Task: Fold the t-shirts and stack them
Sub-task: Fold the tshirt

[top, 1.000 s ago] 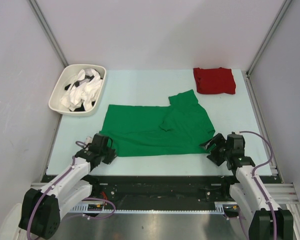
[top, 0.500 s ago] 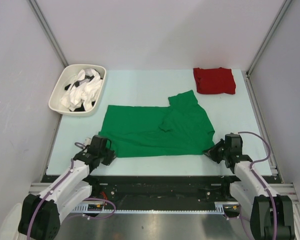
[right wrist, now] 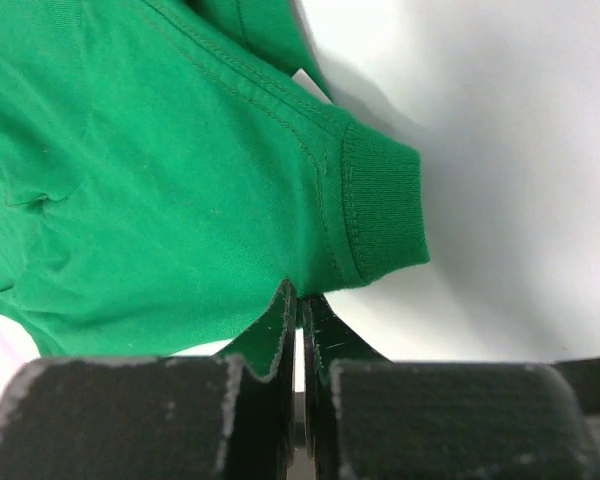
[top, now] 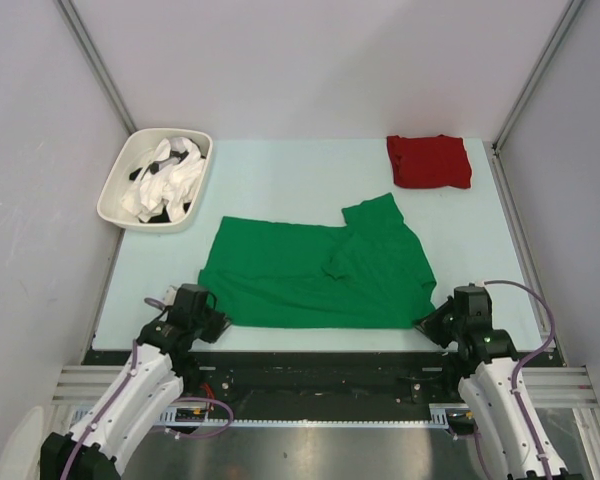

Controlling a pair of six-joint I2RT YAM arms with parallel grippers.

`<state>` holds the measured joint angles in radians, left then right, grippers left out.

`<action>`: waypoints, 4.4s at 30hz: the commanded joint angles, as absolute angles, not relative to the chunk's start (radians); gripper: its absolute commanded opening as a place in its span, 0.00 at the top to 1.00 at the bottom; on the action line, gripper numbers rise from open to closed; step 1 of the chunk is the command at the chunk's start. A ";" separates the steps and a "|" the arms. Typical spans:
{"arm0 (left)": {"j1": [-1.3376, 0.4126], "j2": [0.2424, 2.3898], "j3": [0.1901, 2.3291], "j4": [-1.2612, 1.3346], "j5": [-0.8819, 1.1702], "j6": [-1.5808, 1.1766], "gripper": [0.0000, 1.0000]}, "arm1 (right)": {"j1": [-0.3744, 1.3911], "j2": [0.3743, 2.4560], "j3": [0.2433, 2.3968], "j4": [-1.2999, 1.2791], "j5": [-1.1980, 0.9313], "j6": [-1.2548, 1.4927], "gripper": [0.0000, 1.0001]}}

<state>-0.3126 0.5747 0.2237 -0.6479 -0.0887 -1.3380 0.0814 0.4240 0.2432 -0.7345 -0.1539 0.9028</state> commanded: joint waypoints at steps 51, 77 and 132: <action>-0.330 0.947 0.753 -0.536 0.146 -0.955 0.00 | 0.357 1.051 0.919 -0.485 -0.017 0.599 0.00; -0.222 2.055 1.710 -0.878 -0.393 -0.223 0.09 | 0.133 1.604 1.227 -0.319 -0.081 0.411 0.02; -0.092 2.163 1.601 -0.681 -0.029 -0.244 1.00 | 0.146 2.005 1.518 -0.399 0.051 0.394 0.15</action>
